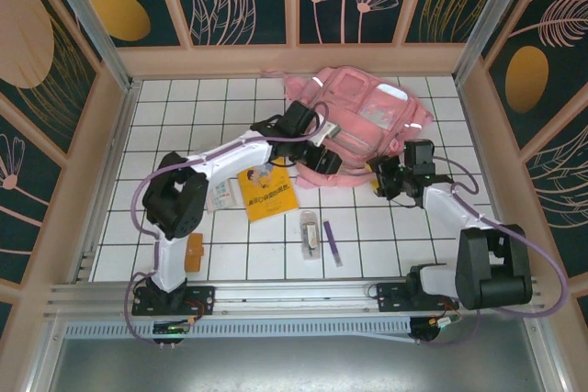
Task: Pack the student bag
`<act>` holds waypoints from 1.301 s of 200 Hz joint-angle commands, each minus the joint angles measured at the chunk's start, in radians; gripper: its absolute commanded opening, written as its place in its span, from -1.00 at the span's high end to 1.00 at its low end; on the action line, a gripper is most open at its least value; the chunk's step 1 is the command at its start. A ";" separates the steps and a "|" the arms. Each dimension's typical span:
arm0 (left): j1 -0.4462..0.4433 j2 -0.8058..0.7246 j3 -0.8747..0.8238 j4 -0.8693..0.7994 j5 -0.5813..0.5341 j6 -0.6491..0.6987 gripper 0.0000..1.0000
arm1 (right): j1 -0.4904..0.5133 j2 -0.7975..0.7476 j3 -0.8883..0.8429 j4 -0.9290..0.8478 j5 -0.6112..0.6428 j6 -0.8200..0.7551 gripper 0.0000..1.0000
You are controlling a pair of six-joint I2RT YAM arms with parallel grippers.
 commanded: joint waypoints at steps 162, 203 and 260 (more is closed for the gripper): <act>-0.012 0.295 0.409 -0.393 -0.215 -0.105 0.27 | 0.130 0.201 0.253 0.041 0.056 0.178 1.00; -0.009 0.239 0.369 -0.366 -0.256 -0.099 0.81 | 0.122 0.190 0.236 0.029 0.087 0.125 1.00; 0.069 0.105 0.217 -0.263 -0.238 -0.122 1.00 | 0.083 0.204 0.230 -0.009 0.153 -0.053 1.00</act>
